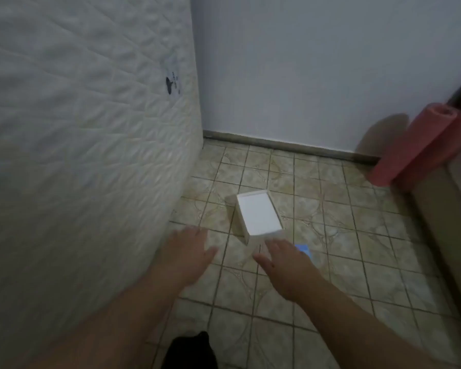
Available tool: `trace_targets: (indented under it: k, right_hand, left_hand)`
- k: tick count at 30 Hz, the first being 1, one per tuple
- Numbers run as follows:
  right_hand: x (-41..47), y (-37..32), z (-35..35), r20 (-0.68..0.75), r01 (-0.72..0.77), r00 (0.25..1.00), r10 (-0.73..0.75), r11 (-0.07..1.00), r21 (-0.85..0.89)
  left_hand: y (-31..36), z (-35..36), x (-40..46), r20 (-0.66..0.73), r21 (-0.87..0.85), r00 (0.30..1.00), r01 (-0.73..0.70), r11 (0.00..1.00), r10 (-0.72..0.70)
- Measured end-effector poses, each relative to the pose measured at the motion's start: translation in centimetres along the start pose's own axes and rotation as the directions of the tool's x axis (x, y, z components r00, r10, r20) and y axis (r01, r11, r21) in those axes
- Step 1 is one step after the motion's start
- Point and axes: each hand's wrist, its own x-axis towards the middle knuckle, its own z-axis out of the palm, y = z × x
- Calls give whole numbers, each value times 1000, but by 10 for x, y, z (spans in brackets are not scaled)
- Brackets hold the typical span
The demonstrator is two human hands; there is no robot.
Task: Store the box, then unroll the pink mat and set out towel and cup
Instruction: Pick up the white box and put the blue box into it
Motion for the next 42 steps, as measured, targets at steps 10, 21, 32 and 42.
trace_targets:
  k: [10,21,32,42]
  right_hand:
    - [144,-23,-16,66,-210,976,206,976,63]
    - [324,48,-124,-99,-363,918,384,913,186]
    - [397,83,-113,-117,-586,670,733,619,524]
    - [454,93,62,98,-501,288,953,62,863]
  left_hand:
    - [-33,-109,225,-95,73,972,-210,975,217]
    - [-14,-59,343,234,133,899,-407,904,371]
    - [8,-98,546,260,108,780,-610,785,569]
    - [22,-19,706,200,108,725,-685,720,659]
